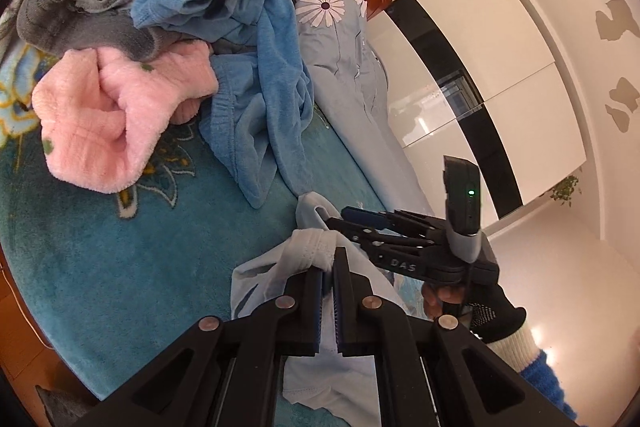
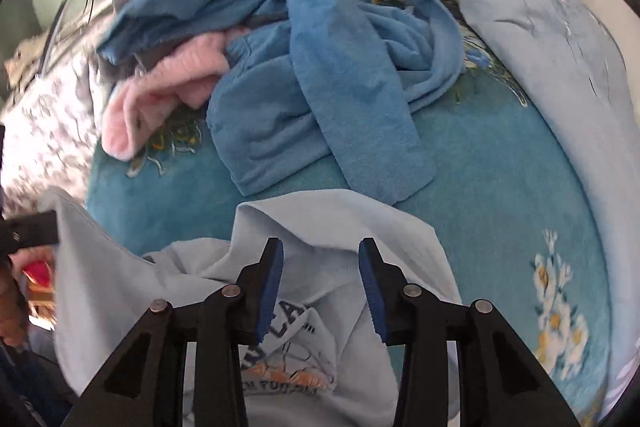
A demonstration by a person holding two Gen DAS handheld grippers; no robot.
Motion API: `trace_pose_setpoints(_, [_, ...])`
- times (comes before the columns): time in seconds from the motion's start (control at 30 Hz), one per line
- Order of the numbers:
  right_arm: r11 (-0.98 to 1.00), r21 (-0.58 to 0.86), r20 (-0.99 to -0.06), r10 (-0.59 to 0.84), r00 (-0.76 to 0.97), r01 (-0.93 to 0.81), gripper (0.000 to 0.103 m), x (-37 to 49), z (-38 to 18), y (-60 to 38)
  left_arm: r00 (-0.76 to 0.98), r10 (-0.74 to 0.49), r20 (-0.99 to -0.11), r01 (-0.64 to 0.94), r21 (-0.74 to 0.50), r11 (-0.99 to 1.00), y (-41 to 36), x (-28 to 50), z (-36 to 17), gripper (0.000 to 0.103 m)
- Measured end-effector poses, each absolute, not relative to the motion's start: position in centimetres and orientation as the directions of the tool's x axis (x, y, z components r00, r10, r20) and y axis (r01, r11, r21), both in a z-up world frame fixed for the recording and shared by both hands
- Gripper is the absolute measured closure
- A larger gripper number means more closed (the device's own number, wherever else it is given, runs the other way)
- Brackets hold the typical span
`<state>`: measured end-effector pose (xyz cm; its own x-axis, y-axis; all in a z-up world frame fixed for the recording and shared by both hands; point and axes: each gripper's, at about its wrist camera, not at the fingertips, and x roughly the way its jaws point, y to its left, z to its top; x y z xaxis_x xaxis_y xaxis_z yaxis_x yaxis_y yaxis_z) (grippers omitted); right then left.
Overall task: Fold clothes
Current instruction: 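Grasp the shirt edge with the left gripper while the right gripper holds another edge, then lift the shirt with both grippers, spreading it between them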
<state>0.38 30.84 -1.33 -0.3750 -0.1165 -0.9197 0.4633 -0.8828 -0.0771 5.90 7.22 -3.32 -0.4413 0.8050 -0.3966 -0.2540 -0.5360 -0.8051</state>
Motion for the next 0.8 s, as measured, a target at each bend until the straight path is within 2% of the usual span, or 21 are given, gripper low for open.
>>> trace_pose_setpoints(0.1, [-0.844,-0.151,-0.918,-0.073,-0.39,0.514,0.063,-0.1,-2.8,29.3,-0.427,0.815,-0.391,-0.254,-0.813,-0.524,7.2,5.4,-3.7,0.098])
trace_pose_setpoints(0.23, [-0.855,-0.235,-0.894,0.003,-0.449,0.463,0.063,-0.9,-3.7,28.9,-0.415,0.823,-0.388,-0.276,-0.808,-0.52,7.3,5.3,-3.4,0.098])
trace_pose_setpoints(0.27, [-0.876,-0.212,-0.894,-0.005,-0.449,0.433,0.068,-1.0,-3.5,29.4,-0.416,0.821,-0.392,-0.279,-0.804,-0.525,7.3,5.3,-3.3,0.098])
trace_pose_setpoints(0.3, [-0.899,-0.176,-0.895,-0.023,-0.445,0.401,0.083,-1.2,-3.1,30.1,-0.417,0.818,-0.396,-0.282,-0.799,-0.531,7.3,5.3,-3.1,0.098])
trace_pose_setpoints(0.33, [-0.92,-0.14,-0.896,-0.041,-0.443,0.367,0.09,-1.3,-2.8,30.8,-0.419,0.814,-0.402,-0.287,-0.792,-0.539,7.3,5.4,-2.9,0.098])
trace_pose_setpoints(0.37, [-0.937,-0.099,-0.895,-0.063,-0.441,0.334,0.095,-1.3,-2.3,31.7,-0.419,0.811,-0.407,-0.296,-0.784,-0.546,7.5,5.5,-2.5,0.098])
trace_pose_setpoints(0.47, [-0.973,-0.023,-0.87,-0.094,-0.484,0.23,0.098,-0.1,0.1,34.9,-0.415,0.812,-0.411,-0.342,-0.757,-0.557,8.2,6.2,-1.0,0.098])
trace_pose_setpoints(0.57, [-0.994,0.094,-0.795,-0.11,-0.597,0.057,0.1,2.6,4.4,39.8,-0.41,0.815,-0.409,-0.395,-0.726,-0.563,9.2,6.9,1.0,0.098])
trace_pose_setpoints(0.67, [-0.97,0.229,-0.673,-0.092,-0.734,-0.088,0.101,7.0,10.0,45.2,-0.416,0.816,-0.401,-0.455,-0.685,-0.569,10.2,7.5,3.6,0.098])
trace_pose_setpoints(0.8, [-0.947,0.246,-0.527,0.05,-0.848,-0.208,0.101,15.2,18.0,49.5,-0.478,0.793,-0.377,-0.561,-0.564,-0.606,12.1,8.1,8.9,0.098])
